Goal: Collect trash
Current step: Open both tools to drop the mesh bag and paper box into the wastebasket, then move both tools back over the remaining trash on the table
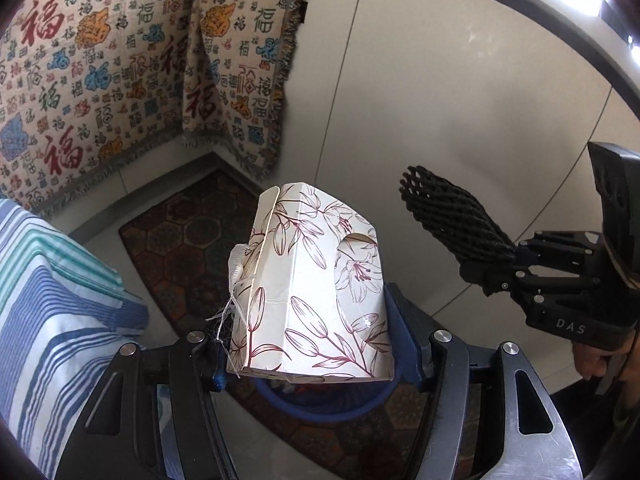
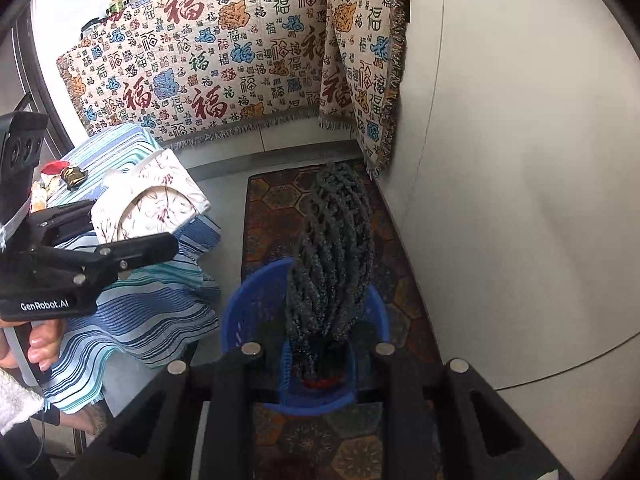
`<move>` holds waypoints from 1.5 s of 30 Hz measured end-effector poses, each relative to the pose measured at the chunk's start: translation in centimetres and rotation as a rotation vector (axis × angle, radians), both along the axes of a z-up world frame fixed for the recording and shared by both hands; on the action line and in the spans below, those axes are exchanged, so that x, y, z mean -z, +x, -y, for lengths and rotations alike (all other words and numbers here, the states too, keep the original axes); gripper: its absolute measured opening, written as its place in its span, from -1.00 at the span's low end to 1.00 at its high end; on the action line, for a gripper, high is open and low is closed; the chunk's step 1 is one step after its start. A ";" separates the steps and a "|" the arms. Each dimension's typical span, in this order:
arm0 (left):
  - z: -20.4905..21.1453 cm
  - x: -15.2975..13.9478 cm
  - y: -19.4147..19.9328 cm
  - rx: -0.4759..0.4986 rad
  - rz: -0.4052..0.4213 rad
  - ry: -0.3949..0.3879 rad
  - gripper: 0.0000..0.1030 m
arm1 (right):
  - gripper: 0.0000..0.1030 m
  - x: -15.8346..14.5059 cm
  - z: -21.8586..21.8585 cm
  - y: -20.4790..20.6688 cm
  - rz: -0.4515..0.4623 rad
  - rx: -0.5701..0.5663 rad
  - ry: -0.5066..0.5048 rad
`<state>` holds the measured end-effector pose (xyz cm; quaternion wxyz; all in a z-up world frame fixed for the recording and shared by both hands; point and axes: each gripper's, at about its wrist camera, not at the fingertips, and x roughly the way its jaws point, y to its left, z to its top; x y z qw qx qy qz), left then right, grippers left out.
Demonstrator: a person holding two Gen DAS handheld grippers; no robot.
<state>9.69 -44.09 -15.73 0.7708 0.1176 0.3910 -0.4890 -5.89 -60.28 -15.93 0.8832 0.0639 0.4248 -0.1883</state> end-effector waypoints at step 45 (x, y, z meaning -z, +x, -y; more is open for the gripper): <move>-5.9 -2.3 3.2 -0.128 0.015 -0.043 0.81 | 0.15 -2.1 -1.6 2.3 0.084 -0.026 -0.083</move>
